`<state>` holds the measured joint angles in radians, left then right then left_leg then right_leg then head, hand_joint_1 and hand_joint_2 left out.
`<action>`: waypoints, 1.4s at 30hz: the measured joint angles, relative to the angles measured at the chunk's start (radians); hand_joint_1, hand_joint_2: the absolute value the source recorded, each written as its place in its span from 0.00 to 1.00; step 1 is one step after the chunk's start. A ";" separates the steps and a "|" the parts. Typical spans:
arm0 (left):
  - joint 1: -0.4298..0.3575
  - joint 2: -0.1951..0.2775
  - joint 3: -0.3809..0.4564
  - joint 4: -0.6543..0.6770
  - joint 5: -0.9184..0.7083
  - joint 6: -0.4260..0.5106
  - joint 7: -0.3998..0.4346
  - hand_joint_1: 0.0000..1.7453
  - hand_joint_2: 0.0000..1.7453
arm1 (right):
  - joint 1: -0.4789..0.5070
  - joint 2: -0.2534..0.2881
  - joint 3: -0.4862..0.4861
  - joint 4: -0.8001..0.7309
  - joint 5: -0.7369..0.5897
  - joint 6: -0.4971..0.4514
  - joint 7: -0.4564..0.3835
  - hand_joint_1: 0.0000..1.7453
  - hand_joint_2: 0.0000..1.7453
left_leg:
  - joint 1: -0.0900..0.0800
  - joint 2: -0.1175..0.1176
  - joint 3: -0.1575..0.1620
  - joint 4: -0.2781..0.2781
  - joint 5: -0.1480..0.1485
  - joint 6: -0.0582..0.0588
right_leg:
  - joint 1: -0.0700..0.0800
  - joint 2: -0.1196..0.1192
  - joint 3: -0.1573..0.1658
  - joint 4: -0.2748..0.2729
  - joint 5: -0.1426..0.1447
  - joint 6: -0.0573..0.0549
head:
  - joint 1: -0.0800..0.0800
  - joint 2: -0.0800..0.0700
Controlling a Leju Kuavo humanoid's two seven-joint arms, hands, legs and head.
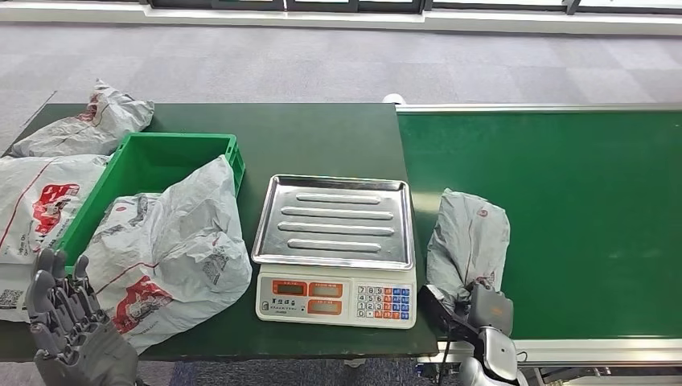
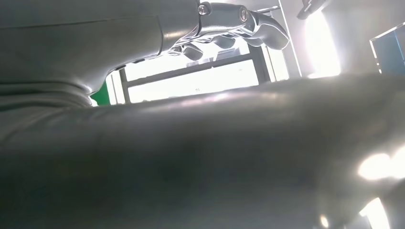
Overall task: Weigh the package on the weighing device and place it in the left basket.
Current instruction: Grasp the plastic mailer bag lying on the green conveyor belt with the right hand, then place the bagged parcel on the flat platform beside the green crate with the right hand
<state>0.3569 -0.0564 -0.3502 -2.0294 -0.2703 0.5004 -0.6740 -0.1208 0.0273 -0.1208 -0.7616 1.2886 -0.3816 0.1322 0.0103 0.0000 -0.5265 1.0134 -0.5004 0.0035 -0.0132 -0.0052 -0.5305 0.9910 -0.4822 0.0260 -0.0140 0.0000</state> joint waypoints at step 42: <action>-0.005 -0.073 0.021 -0.016 0.022 -0.102 -0.028 0.00 0.00 | -0.559 -0.381 0.343 -0.434 -0.193 0.271 -0.251 1.00 1.00 | -0.005 0.003 -0.038 0.000 0.014 0.000 | -0.005 0.003 -0.024 0.007 0.015 0.002 | 0.000 0.000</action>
<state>0.3522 -0.1298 -0.3287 -2.0458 -0.2480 0.3981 -0.7023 -0.6797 -0.3540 0.2220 -1.1951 1.0953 -0.1110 -0.1188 0.0054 0.0034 -0.5644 1.0138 -0.4863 0.0034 -0.0177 -0.0021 -0.5548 0.9982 -0.4674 0.0281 -0.0135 0.0000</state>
